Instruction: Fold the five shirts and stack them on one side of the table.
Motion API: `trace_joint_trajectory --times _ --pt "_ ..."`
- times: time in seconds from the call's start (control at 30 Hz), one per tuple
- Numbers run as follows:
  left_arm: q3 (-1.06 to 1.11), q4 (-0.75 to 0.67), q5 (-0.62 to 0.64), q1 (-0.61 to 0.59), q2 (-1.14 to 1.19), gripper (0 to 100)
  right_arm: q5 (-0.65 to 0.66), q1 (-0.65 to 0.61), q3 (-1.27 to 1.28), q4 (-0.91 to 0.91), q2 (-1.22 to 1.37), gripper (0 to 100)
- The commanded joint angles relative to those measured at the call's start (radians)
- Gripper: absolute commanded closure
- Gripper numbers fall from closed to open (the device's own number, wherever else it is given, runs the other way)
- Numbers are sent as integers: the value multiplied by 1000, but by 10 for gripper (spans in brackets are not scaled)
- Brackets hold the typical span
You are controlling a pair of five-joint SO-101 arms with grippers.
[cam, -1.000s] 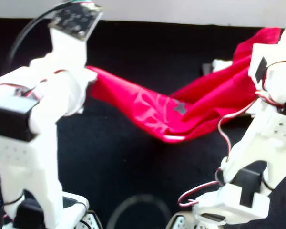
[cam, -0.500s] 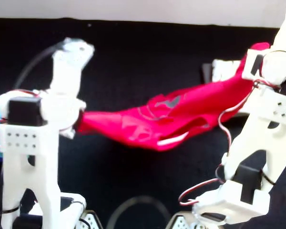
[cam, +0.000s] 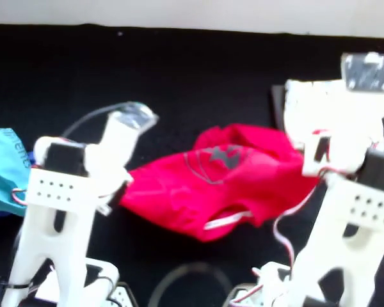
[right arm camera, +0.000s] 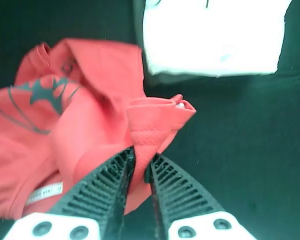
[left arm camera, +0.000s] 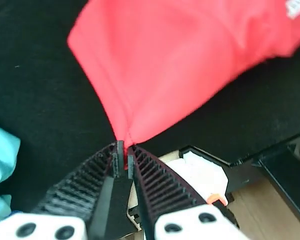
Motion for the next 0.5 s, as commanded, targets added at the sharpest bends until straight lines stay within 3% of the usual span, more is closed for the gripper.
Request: trace_joint_trajectory --times 0.0,0.13,0.3,0.47 --pt "4 8 -32 93 -53 987 60 77 182 -25 -130 993" --pt "-22 8 -77 142 -128 969 169 225 314 -27 -217 993" --pt "-166 6 -78 143 -193 835 290 364 415 -27 -291 993" --pt "-334 2 -77 142 -193 843 351 524 433 -27 -367 993"
